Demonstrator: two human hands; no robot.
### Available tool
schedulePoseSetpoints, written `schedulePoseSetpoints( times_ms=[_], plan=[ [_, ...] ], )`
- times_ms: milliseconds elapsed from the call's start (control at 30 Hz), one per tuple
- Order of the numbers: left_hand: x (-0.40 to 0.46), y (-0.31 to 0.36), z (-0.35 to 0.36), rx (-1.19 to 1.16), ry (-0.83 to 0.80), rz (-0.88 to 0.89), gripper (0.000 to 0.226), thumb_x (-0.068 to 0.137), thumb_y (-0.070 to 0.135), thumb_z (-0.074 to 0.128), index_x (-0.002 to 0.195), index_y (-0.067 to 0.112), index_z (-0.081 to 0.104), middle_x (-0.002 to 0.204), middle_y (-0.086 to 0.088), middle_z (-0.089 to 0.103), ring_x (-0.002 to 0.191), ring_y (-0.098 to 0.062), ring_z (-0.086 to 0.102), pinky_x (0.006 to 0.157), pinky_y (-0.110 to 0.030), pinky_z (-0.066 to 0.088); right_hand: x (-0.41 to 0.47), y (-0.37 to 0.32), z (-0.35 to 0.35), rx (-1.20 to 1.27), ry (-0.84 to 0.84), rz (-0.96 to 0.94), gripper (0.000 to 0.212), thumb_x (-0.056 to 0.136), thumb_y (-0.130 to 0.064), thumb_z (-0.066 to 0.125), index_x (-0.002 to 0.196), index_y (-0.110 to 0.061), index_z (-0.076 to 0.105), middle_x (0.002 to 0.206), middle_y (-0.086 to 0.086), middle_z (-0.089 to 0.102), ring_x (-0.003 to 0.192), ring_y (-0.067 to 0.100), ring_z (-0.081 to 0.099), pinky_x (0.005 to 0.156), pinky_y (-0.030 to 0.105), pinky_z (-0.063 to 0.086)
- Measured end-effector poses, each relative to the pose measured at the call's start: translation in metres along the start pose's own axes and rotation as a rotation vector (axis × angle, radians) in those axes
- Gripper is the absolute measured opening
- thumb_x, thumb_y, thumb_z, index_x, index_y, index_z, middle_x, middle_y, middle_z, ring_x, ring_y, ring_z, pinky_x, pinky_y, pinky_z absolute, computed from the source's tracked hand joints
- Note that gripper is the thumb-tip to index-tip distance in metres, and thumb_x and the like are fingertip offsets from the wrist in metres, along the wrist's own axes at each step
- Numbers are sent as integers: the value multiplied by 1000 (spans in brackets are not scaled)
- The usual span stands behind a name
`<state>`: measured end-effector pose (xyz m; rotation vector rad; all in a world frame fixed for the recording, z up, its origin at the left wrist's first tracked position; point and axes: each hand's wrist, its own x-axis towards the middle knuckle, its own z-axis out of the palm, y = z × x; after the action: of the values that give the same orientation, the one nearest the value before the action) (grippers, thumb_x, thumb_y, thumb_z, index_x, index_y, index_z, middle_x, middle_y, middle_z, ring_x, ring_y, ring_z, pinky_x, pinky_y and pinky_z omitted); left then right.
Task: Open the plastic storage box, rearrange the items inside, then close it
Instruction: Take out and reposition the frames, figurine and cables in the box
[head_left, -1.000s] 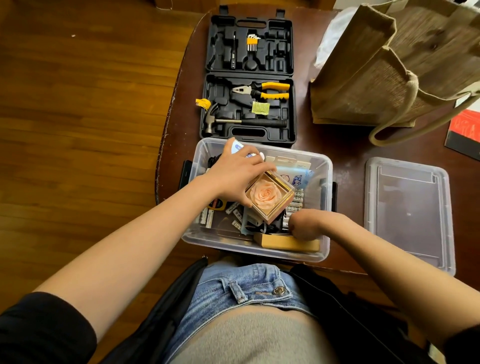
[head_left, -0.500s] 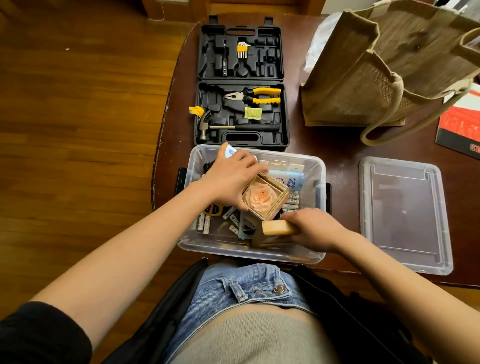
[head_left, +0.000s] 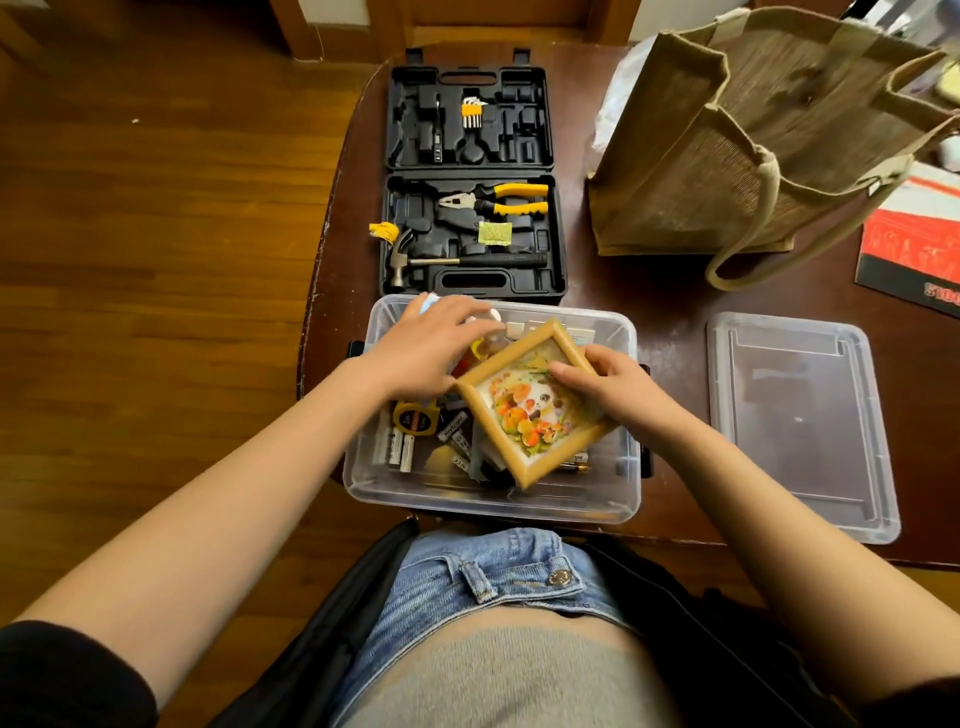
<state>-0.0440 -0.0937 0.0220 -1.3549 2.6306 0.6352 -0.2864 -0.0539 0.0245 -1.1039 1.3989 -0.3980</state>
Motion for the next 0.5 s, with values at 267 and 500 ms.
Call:
schedulePoseSetpoints(
  times_ms=[267,500],
  plan=[
    [-14,19,10,-293,158,-32,65,87,21,40,148,38,23,155,7,23,143,-14,14,115,-58,-5,22,-5,18,71,275,33,26,89,-46,56,91,-19,56,91,1,64,84,18,61,72,32,49],
    [-17,32,28,-50,238,53,88,74,77,49,148,45,13,159,2,6,147,-22,2,111,-63,-5,33,-8,43,-50,379,116,47,93,-46,42,114,-7,58,108,10,63,100,27,57,82,35,44]
  ],
)
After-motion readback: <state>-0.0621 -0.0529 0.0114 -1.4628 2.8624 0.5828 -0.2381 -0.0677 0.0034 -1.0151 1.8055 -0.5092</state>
